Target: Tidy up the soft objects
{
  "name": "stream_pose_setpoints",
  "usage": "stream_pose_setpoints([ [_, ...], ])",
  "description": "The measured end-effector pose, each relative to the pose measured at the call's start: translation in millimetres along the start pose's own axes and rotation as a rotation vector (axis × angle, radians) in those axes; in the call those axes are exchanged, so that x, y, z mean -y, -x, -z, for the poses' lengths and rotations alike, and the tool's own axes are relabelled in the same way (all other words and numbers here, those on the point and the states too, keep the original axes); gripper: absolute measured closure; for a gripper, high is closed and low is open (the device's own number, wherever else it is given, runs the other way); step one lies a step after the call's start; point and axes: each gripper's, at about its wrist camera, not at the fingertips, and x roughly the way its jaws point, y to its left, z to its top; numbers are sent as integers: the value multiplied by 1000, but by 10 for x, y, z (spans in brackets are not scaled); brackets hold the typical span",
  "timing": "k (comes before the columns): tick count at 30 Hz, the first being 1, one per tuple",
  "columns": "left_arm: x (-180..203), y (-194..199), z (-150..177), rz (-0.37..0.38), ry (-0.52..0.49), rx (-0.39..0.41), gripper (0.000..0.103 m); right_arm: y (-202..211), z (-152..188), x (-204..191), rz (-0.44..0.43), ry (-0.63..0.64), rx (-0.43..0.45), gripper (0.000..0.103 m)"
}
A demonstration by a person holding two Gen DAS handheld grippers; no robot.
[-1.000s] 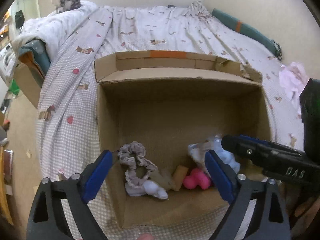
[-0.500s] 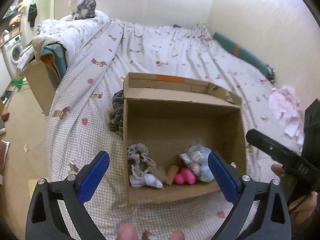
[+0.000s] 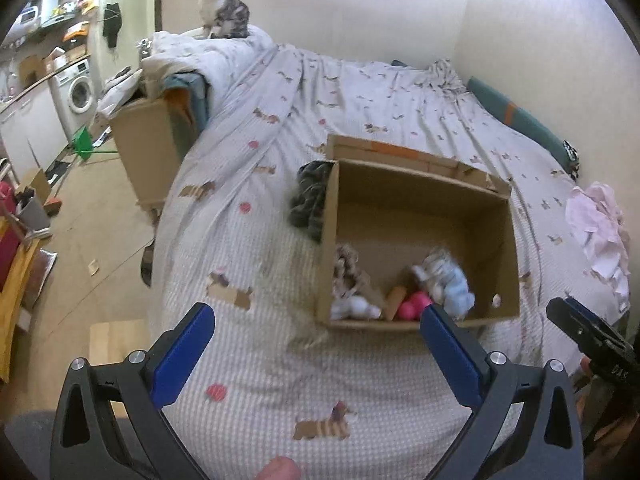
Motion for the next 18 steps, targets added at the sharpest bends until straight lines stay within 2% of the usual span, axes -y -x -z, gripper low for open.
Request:
stream_pose_setpoints([
  [3, -33, 68, 134, 23, -3, 7, 0, 7, 145, -34, 27, 18, -18, 0],
  [7, -10, 79, 256, -45, -16, 5, 0, 78, 264, -44, 45, 25, -22, 0],
  [14, 124, 69, 321, -100, -61, 29, 0, 189, 328, 27, 69, -8, -8, 0],
  [18, 104, 38, 367, -72, -61, 38, 0, 201, 340, -4, 79, 10, 3, 0],
])
